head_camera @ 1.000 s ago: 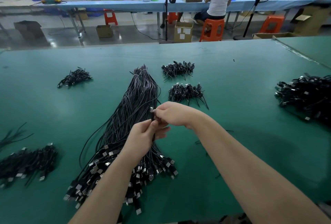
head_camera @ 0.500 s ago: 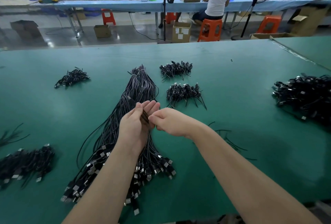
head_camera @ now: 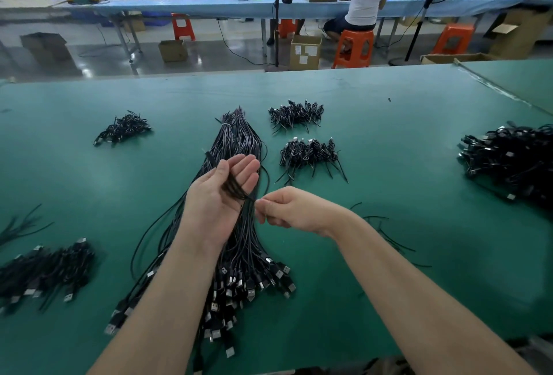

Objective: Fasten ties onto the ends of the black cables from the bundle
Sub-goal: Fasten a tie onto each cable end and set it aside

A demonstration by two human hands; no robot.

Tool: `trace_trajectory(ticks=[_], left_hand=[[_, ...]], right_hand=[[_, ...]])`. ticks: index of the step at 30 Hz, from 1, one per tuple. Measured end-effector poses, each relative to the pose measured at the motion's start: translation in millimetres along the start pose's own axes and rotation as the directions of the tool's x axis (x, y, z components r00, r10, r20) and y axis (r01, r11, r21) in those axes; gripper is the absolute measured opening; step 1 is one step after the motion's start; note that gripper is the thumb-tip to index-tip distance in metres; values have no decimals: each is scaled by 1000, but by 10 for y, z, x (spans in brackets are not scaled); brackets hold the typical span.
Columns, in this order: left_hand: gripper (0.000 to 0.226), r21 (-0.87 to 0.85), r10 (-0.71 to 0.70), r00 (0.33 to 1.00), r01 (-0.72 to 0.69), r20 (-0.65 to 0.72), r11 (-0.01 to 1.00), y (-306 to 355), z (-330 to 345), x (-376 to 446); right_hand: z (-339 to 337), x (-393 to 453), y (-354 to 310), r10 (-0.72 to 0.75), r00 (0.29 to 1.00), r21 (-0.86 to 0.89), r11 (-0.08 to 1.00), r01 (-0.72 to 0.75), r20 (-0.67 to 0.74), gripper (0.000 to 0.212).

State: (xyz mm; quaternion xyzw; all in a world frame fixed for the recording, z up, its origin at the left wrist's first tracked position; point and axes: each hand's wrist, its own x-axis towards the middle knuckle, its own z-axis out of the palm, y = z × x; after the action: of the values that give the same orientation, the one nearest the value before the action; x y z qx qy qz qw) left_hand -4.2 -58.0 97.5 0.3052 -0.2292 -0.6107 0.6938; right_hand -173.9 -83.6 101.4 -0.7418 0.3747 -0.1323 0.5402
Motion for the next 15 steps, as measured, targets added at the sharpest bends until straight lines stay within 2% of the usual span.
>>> trace_trajectory(ticks=[2, 4, 8, 11, 15], left_hand=[[34, 83, -64, 989, 53, 135, 995, 73, -71, -44], [29, 216, -151, 942, 88, 298, 972, 119, -125, -103], [35, 505, -344, 795, 55, 500, 861, 119, -121, -179], [33, 661, -452, 737, 10, 503, 751, 152, -79, -232], [30, 811, -451, 796, -82, 403, 579, 102, -55, -259]], right_hand=[[-82, -14, 33, -10, 997, 152, 988, -2, 74, 36], [-159, -17, 63, -5, 987, 284, 958, -42, 162, 34], [-233, 4, 81, 83, 967, 236, 962, -141, 241, 36], [-300, 8, 54, 127, 955, 139, 976, -169, 266, 39], [-414, 32, -23, 205, 962, 90, 971, -224, 181, 44]])
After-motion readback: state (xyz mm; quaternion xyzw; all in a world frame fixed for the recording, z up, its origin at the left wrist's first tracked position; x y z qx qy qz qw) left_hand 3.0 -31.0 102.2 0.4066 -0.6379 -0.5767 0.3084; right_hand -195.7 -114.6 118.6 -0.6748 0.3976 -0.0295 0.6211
